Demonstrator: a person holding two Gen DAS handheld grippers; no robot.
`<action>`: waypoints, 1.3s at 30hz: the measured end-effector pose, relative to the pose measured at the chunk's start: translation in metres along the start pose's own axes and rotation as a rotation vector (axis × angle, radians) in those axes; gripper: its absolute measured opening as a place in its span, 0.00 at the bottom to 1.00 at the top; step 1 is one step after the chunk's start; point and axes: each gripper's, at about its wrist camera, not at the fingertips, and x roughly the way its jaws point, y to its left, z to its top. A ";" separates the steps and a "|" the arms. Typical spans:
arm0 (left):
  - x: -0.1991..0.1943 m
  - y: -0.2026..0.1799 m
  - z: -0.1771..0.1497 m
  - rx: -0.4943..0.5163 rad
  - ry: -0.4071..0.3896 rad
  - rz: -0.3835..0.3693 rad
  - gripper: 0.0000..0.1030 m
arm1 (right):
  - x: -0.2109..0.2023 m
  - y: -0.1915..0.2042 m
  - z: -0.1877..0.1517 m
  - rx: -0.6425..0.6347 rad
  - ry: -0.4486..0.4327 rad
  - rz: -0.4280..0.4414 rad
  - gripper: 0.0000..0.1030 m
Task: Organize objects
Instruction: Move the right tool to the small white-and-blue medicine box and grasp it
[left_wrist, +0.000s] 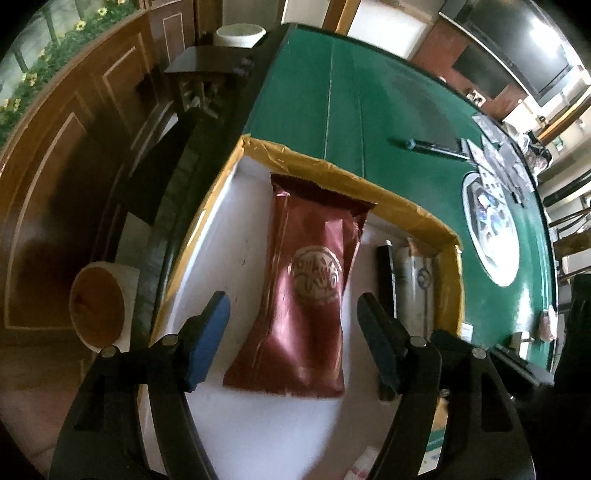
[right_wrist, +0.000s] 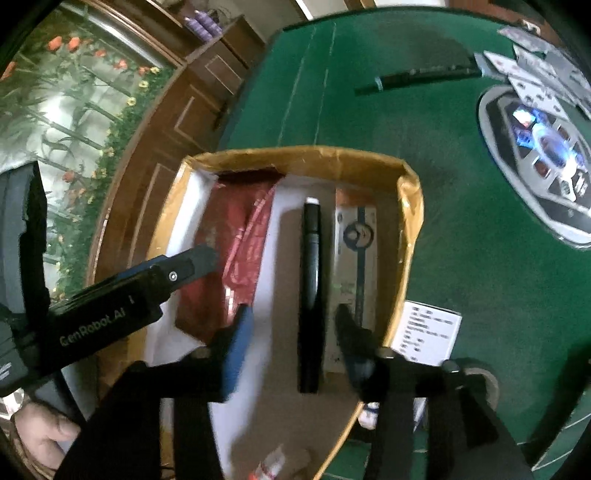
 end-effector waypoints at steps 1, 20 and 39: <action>-0.004 0.000 -0.002 -0.003 -0.005 -0.005 0.71 | -0.005 0.001 -0.001 -0.007 -0.010 0.008 0.55; -0.035 -0.075 -0.099 0.090 0.055 -0.145 0.78 | -0.086 -0.097 -0.058 -0.060 -0.036 -0.102 0.75; -0.040 -0.104 -0.172 0.071 0.109 -0.123 0.78 | -0.061 -0.067 -0.076 -0.200 0.094 0.066 0.48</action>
